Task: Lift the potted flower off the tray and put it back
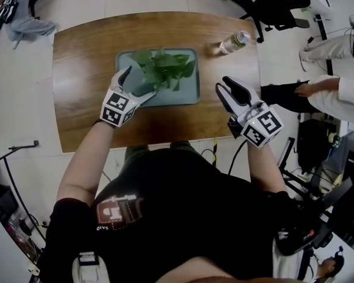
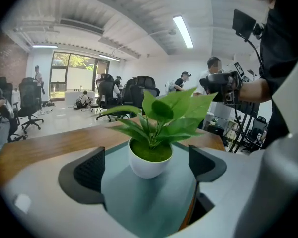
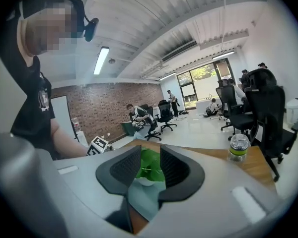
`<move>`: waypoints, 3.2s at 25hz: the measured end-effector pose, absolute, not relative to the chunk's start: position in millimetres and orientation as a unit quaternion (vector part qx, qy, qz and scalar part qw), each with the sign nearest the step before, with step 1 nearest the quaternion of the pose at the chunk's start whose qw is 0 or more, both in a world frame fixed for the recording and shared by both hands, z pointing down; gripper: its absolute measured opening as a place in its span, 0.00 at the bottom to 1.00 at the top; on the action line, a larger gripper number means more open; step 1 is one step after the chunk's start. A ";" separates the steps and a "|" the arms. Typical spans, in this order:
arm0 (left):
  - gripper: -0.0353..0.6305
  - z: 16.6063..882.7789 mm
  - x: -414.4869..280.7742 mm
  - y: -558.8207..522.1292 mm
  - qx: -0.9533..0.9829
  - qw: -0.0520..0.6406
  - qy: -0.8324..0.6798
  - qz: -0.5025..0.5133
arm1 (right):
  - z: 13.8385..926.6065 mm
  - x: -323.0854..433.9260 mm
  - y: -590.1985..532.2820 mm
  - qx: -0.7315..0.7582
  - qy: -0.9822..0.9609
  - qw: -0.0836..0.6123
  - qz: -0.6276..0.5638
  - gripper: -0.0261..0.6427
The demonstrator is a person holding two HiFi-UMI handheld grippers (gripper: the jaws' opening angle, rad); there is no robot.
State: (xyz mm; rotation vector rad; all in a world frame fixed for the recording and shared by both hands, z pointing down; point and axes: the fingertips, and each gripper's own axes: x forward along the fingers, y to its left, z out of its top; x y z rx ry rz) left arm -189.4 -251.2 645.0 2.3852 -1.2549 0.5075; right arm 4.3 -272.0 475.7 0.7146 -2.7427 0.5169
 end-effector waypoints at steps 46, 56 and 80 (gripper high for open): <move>0.80 545.3 79.6 -353.8 0.940 0.071 -0.308 0.126 | 484.0 198.3 -249.7 0.388 -0.895 0.096 0.199 0.23; 0.80 620.1 185.8 -379.8 0.937 0.094 -0.293 0.166 | 502.0 323.6 -236.6 0.454 -0.857 0.086 0.229 0.23; 0.80 660.2 168.4 -361.2 0.920 0.164 -0.308 0.177 | 516.9 337.9 -232.1 0.467 -0.846 0.096 0.239 0.23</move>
